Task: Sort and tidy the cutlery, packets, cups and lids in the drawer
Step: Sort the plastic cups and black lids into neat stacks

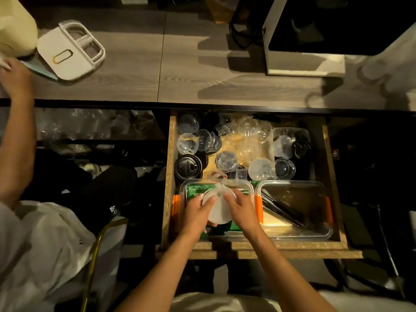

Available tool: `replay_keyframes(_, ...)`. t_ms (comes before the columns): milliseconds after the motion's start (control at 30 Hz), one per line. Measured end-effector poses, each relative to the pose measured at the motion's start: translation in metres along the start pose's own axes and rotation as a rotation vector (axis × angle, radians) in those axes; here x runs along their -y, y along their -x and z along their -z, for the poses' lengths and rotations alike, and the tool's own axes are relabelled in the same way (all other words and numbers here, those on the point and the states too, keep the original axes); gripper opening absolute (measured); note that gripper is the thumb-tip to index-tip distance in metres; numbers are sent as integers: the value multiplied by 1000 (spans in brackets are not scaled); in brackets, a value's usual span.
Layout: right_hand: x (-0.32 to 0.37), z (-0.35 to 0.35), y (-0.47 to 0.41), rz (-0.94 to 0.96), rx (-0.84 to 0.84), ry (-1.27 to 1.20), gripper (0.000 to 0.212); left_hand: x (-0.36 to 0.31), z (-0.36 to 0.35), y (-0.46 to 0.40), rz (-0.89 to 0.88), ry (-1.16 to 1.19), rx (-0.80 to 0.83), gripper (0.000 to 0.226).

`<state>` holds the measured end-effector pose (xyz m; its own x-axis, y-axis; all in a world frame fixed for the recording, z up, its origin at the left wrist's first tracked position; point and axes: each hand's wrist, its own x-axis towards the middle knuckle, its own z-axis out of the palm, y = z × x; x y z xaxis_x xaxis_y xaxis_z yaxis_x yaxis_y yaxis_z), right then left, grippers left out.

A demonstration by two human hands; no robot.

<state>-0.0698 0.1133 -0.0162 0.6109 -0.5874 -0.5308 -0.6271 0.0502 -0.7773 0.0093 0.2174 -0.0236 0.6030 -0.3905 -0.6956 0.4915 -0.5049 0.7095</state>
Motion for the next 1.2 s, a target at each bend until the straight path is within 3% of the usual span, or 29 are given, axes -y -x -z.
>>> replay_keyframes(233,-29,6,-5,-50,-99,-101,9,22,-14,-2,74,125,44,10)
replay_keyframes(433,-28,-11,-16,50,19,91,16,42,9,-6,-124,-150,-165,9)
replay_keyframes(667,-36,-22,-7,95,54,386,31,57,21,-1,-60,-266,-248,21)
replay_keyframes(900,-30,-13,-12,106,9,282,43,36,22,0,-115,-329,-335,29)
replay_keyframes(1000,-18,-4,-18,111,-70,150,50,13,14,-6,-165,-274,-339,24)
replay_keyframes(1100,0,10,-27,109,-164,53,42,-16,4,-13,-255,-202,-328,16)
replay_keyframes(1200,7,27,-57,72,-276,64,43,-42,-8,-30,-300,-178,-255,17)
